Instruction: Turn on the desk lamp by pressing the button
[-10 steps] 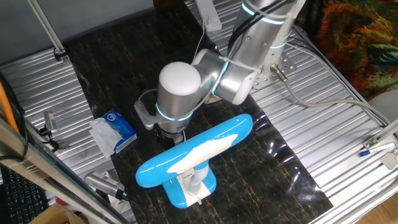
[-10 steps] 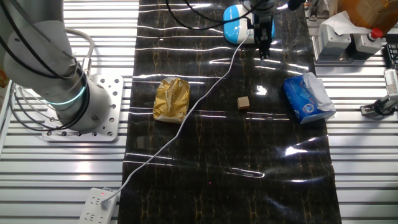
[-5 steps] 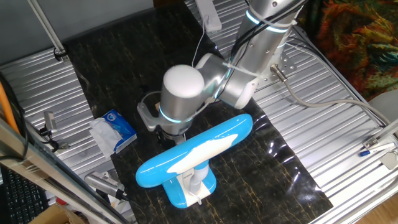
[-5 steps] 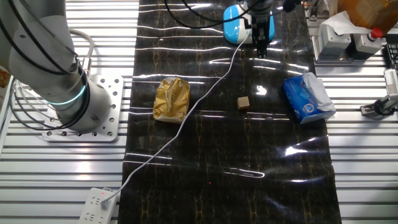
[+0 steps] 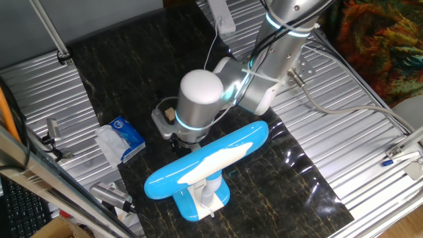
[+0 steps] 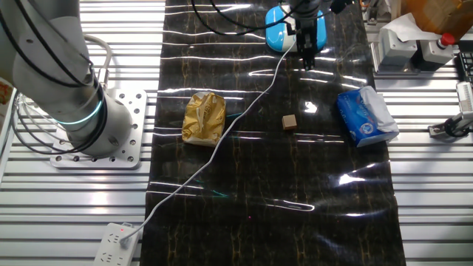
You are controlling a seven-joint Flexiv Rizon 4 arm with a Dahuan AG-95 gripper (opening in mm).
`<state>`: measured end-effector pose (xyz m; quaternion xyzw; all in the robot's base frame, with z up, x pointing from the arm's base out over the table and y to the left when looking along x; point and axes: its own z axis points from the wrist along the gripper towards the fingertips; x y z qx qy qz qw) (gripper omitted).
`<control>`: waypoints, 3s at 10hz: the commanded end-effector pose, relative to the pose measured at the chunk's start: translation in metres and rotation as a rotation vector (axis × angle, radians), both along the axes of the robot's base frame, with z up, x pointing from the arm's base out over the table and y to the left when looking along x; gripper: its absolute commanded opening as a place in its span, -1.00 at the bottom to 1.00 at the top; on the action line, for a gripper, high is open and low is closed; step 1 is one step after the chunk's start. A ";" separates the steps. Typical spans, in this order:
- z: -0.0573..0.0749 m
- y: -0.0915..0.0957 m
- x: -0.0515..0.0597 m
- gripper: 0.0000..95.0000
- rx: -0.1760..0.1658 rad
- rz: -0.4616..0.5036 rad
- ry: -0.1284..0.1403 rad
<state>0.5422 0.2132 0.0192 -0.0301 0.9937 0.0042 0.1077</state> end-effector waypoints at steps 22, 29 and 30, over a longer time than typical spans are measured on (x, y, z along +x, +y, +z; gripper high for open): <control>0.080 -0.012 0.010 -1.00 -0.059 -0.031 0.222; 0.081 -0.013 0.010 -1.00 -0.078 -0.011 0.229; 0.082 -0.013 0.010 -1.00 -0.075 -0.012 0.227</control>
